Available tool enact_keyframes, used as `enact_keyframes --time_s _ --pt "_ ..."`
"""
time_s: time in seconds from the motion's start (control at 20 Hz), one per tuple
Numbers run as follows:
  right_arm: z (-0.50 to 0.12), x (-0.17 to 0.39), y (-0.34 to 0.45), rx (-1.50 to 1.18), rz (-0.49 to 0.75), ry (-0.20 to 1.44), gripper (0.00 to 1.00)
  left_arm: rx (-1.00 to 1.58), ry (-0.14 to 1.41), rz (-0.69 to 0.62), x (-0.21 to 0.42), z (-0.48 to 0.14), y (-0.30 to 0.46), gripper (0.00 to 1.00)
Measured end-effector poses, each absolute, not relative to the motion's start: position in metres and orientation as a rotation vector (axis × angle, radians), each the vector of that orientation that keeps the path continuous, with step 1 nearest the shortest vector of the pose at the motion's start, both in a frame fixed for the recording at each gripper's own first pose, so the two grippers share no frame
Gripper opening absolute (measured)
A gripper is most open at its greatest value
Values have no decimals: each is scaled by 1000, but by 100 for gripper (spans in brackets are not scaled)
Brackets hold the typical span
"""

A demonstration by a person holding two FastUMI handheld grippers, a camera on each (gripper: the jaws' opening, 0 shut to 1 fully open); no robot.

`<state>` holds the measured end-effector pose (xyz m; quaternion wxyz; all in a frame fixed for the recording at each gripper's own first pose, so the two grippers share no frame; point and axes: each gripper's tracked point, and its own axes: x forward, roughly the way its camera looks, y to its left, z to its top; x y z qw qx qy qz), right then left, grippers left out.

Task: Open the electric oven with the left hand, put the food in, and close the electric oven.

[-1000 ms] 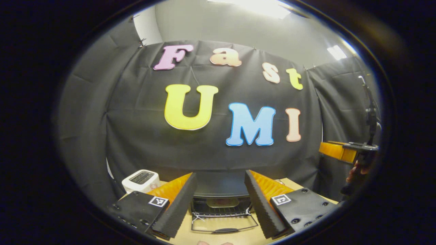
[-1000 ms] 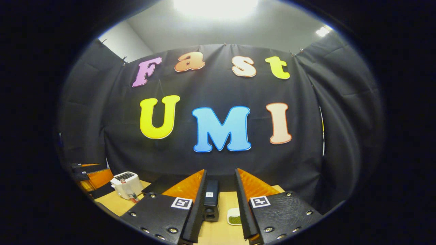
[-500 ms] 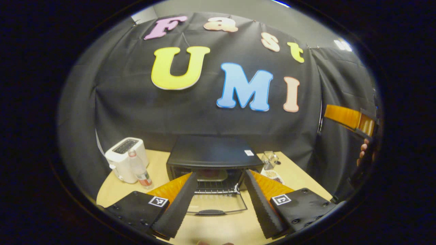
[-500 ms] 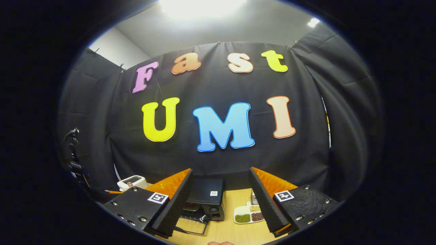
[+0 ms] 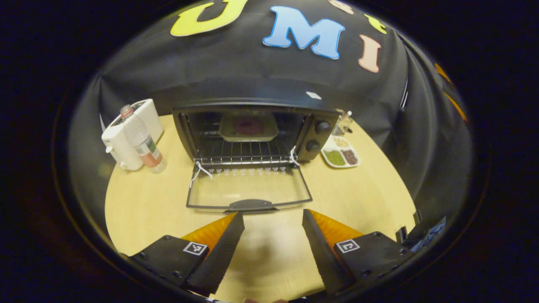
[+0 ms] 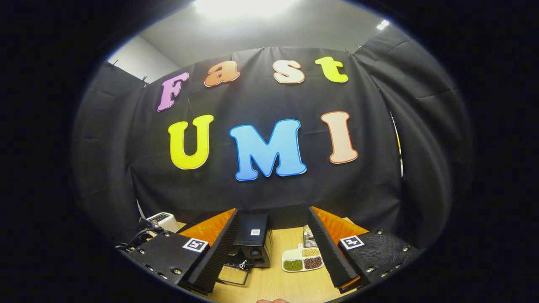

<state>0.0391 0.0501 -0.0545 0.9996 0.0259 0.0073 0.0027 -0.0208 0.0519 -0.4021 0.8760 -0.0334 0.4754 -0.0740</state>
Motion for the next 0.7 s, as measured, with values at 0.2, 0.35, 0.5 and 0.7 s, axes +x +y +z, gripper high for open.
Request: enact_keyframes --time_s 0.2,0.35,0.5,0.7 --pt "-66 33 32 28 -31 42 98 -61 1106 -148 -25 -443 55 99" --pt "-72 27 24 42 -54 59 98 -53 1185 -141 -22 -469 62 99" --pt "-76 20 12 44 -81 66 98 -29 1248 -122 -17 -492 68 95" --pt "-80 18 0 27 -120 83 98 -3 1300 -105 -7 -513 70 95"
